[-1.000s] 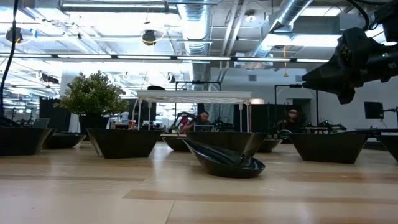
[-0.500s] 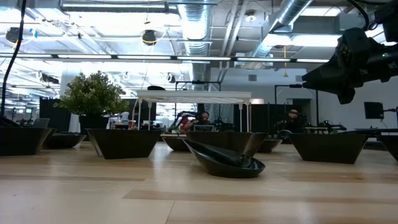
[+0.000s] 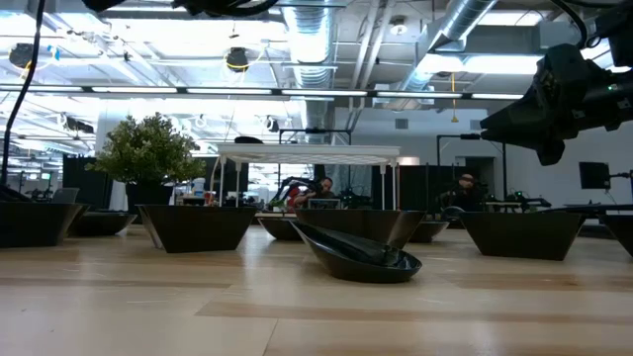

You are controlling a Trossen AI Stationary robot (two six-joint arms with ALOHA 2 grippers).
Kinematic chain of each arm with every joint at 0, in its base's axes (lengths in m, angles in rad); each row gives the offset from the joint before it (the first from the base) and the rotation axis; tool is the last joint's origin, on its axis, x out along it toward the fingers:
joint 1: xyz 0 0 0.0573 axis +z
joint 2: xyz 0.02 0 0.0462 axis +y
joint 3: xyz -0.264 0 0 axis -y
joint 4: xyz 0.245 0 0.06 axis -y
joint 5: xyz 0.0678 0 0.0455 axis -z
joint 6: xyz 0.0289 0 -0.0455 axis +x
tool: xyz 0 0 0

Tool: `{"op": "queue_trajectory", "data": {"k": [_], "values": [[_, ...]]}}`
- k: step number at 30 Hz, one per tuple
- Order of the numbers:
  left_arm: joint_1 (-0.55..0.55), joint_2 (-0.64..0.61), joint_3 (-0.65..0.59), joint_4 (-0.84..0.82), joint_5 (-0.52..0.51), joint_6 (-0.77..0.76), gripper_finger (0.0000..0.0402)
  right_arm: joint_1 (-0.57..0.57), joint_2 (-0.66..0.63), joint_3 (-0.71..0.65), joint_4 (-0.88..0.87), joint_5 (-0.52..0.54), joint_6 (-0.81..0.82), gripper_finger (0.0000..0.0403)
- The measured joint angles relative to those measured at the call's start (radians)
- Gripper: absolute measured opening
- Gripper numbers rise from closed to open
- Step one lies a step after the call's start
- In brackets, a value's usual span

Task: Pick & Place Mini shaped plates
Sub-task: Stack the black drop shaped plate on top of the black drop shaped plate on the shelf

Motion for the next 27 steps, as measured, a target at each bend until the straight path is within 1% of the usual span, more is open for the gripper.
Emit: {"op": "queue_trajectory", "data": {"k": [2,4,7,11,17,24,27], "values": [[0.013,0.000,0.018,-0.060,-0.035,-0.001,0.0012,0.000,0.000,0.000,0.000,0.000,0.000,0.0119],[0.033,0.000,0.025,-0.084,-0.067,0.005,0.0012,0.000,0.000,0.000,0.000,0.000,0.000,0.0119],[0.063,0.018,0.028,-0.113,-0.079,0.014,0.0012,0.000,0.000,0.000,0.000,0.001,0.000,0.0119],[0.088,0.084,0.035,-0.124,-0.036,0.014,0.0012,0.000,0.000,0.000,0.000,0.001,0.000,0.0119],[0.077,0.199,0.135,-0.114,0.042,0.005,0.0012,0.000,0.000,0.000,0.000,0.001,0.000,0.0119],[0.043,0.259,0.147,-0.118,0.070,-0.123,0.0012,0.000,0.000,0.000,0.000,0.001,0.000,0.0119],[0.036,0.266,0.147,-0.121,0.078,-0.148,0.0012,0.000,0.000,0.000,0.000,0.001,0.000,0.0119]]}}
